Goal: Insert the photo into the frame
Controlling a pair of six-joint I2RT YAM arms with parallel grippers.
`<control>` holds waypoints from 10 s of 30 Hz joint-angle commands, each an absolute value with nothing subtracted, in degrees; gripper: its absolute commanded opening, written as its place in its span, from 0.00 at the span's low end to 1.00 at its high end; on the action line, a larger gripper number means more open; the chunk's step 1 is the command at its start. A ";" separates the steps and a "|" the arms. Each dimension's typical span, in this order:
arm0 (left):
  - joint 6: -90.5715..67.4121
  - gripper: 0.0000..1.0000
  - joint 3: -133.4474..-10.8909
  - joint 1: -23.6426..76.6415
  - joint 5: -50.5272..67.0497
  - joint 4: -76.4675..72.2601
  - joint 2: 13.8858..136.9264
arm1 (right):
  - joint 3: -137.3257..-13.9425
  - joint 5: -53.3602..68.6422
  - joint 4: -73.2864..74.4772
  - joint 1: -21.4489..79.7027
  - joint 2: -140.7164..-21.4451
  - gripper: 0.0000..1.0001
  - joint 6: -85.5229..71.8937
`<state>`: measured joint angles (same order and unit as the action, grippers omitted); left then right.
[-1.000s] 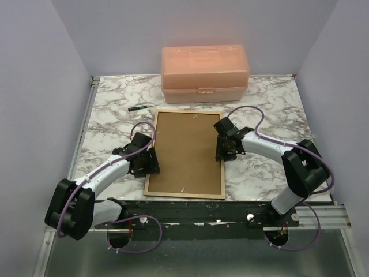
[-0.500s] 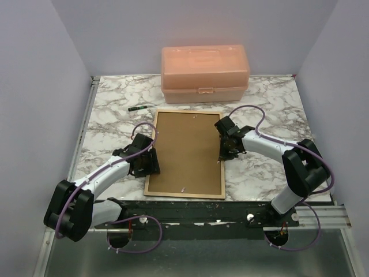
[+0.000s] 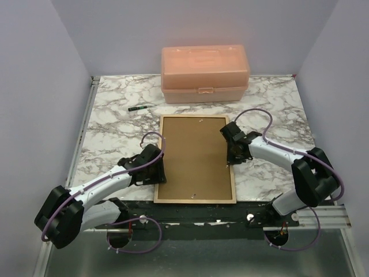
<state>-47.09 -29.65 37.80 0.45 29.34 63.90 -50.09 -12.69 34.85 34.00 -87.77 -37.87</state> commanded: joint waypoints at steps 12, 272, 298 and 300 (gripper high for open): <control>-62.44 0.47 -27.93 52.19 6.00 27.07 59.67 | -44.40 -10.01 43.10 34.54 -79.28 0.08 -43.88; -43.50 0.25 -48.36 39.11 3.20 27.39 87.68 | -43.40 13.31 29.89 13.32 -84.92 0.93 -35.79; -62.78 0.35 -30.56 47.45 6.75 28.25 60.99 | -71.89 1.15 37.75 27.77 -105.35 0.95 -31.74; -62.93 0.46 -29.91 47.53 5.55 29.72 60.50 | -69.93 -2.15 38.50 27.78 -102.56 0.95 -32.53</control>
<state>-59.92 -30.22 45.47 2.31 32.80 62.87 -72.90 3.44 36.93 26.92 -107.53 -30.24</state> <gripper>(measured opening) 0.350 0.948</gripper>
